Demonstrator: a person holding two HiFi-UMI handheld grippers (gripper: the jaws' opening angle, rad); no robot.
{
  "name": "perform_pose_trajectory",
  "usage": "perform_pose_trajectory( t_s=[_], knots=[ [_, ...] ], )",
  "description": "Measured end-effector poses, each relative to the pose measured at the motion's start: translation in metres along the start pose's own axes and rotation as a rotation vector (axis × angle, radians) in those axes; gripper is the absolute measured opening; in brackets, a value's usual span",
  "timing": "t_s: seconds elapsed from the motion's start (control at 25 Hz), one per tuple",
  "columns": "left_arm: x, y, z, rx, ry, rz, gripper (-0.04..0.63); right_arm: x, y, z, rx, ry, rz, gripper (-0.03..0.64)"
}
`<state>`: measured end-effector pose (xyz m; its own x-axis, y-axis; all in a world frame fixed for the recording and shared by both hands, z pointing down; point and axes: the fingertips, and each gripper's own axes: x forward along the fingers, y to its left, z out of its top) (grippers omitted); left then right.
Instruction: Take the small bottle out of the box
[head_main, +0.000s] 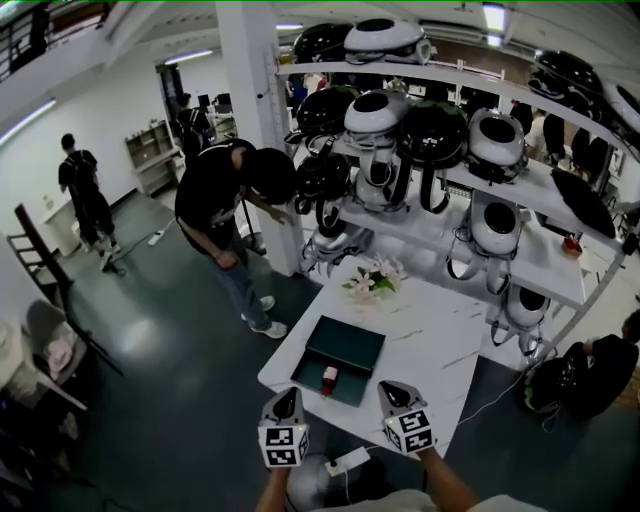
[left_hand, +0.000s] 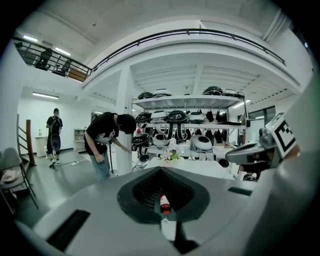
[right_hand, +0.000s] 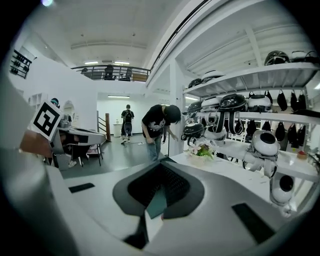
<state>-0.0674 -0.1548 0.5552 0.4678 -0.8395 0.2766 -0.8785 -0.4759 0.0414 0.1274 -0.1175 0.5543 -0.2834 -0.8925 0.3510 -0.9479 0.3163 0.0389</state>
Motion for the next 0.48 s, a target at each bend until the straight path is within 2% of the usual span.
perform_pose_trajectory(
  t_s=[0.28, 0.48],
  knots=[
    [0.047, -0.009, 0.024, -0.005, 0.001, 0.061, 0.018, 0.04, -0.047, 0.022, -0.016, -0.018, 0.067, 0.021],
    [0.071, -0.013, 0.026, -0.006, -0.002, 0.117, 0.018, 0.06, -0.067, 0.029, -0.034, -0.028, 0.131, 0.021]
  ],
)
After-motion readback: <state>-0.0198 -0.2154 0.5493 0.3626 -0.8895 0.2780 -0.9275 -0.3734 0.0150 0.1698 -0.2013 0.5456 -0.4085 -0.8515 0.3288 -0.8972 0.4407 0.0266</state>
